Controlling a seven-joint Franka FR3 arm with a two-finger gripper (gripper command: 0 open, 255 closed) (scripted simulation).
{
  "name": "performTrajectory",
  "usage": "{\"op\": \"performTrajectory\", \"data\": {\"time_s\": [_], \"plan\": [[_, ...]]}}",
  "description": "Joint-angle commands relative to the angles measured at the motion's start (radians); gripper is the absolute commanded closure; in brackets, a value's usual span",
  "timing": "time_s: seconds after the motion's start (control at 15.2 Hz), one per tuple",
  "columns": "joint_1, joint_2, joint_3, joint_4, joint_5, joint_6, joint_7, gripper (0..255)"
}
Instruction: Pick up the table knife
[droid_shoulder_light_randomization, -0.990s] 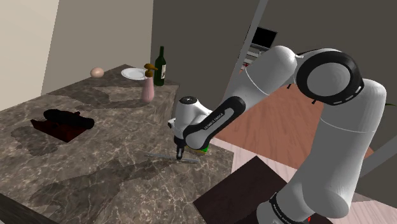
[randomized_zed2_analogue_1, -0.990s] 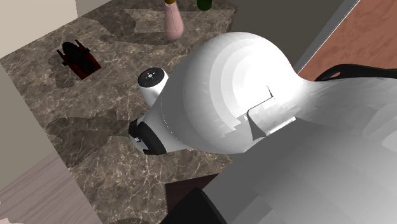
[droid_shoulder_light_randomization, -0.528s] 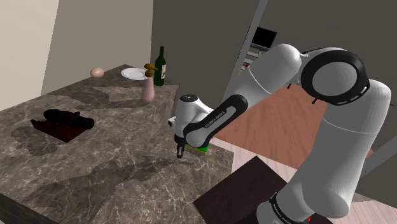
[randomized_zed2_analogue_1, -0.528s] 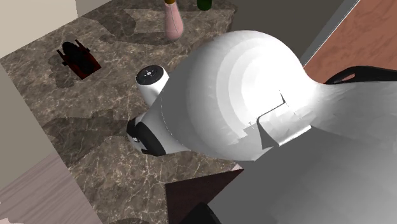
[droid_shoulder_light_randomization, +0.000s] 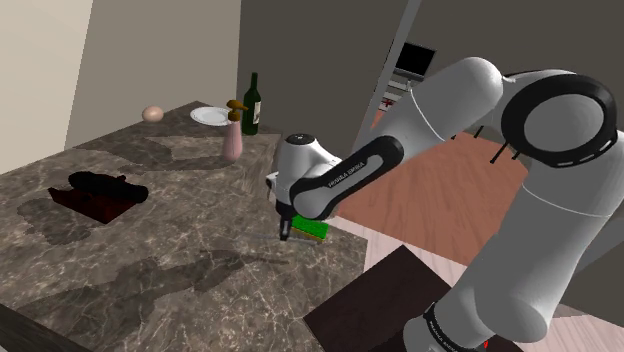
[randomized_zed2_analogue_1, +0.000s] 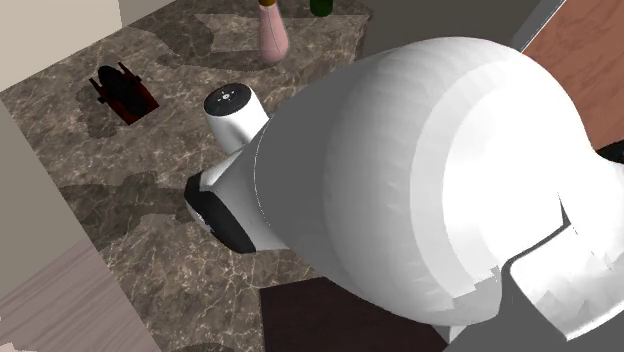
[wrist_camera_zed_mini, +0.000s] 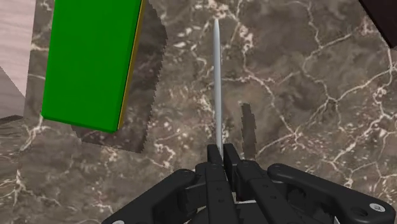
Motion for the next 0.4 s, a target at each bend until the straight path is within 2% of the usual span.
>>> {"op": "performTrajectory", "data": {"time_s": [0.0,0.33], "plan": [[-0.003,-0.027,0.004,0.001,0.011,-0.027,-0.01,255],[-0.006,-0.064,0.008,0.005,0.025,-0.068,-0.02,255]]}}
